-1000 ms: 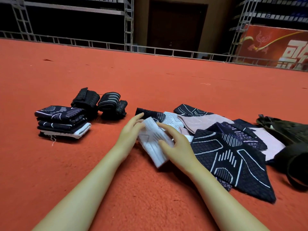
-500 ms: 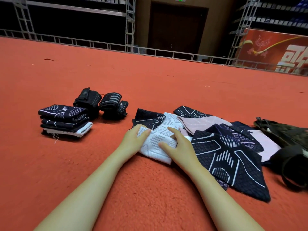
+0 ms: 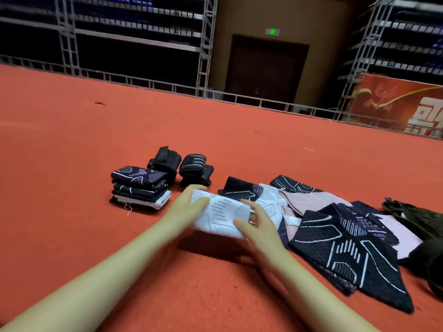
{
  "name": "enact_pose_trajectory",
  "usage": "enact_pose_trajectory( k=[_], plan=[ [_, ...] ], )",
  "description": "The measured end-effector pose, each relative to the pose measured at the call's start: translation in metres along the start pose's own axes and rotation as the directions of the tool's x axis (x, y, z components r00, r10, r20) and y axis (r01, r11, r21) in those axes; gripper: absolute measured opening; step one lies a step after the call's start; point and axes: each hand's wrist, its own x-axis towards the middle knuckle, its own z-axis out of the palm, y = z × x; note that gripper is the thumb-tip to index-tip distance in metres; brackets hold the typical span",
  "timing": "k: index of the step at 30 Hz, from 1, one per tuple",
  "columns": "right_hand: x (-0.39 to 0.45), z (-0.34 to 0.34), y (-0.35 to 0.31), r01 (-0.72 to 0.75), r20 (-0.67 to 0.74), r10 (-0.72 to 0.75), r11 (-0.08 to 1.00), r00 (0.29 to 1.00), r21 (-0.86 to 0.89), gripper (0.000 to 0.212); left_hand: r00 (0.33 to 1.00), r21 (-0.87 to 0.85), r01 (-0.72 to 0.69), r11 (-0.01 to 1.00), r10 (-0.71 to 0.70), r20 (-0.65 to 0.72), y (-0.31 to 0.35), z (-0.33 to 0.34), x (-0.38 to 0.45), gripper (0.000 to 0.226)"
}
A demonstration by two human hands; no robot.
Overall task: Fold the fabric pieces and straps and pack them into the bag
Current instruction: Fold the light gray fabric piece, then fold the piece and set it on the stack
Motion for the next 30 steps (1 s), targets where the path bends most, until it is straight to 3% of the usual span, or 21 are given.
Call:
enact_pose_trajectory(
  k=[3,6,10,13,15,17,19,21,25,30],
  plan=[
    [0.034,0.040,-0.027,0.014,-0.005,-0.014,0.997,1.000,0.081,0.033,0.995,-0.013,0.090,0.996,-0.089,0.036,0.012,-0.061,0.011,0.048],
    [0.075,0.087,-0.058,0.034,-0.028,-0.031,0.993,0.999,0.115,0.036,0.994,-0.036,0.013,0.999,-0.017,-0.111,0.017,-0.114,0.026,0.058],
    [0.123,0.152,-0.072,0.001,-0.052,0.005,0.993,0.999,0.120,0.050,0.962,-0.010,-0.070,0.997,0.065,-0.267,0.002,-0.156,0.059,0.054],
    [0.140,0.182,-0.060,-0.027,-0.060,0.028,1.000,0.998,0.015,0.043,0.953,0.277,-0.033,0.960,0.114,-0.282,-0.030,-0.171,0.079,0.054],
    [0.140,0.191,-0.049,-0.083,-0.010,0.083,0.994,0.997,-0.073,0.034,0.980,0.547,0.060,0.835,0.054,-0.189,-0.051,-0.173,0.087,0.049],
    [0.134,0.192,-0.038,-0.126,0.038,0.129,0.990,0.991,-0.060,0.027,0.992,0.686,0.116,0.719,-0.053,-0.112,-0.064,-0.168,0.087,0.043],
    [0.130,0.187,-0.031,-0.131,0.052,0.132,0.991,0.990,-0.019,0.048,0.988,0.688,0.149,0.710,-0.083,-0.128,-0.068,-0.162,0.087,0.046],
    [0.125,0.173,-0.029,-0.112,0.056,0.114,0.993,0.992,-0.040,0.065,0.977,0.684,0.148,0.715,0.000,-0.213,-0.065,-0.158,0.083,0.044],
    [0.111,0.126,-0.027,-0.066,0.041,0.070,0.994,0.997,-0.092,0.047,0.966,0.773,0.024,0.634,0.183,-0.180,-0.052,-0.148,0.069,0.032],
    [0.076,0.056,-0.027,0.025,-0.033,-0.032,0.984,0.999,-0.179,0.032,0.966,0.728,-0.088,0.680,0.238,-0.105,-0.026,-0.114,0.049,0.030]
  ],
)
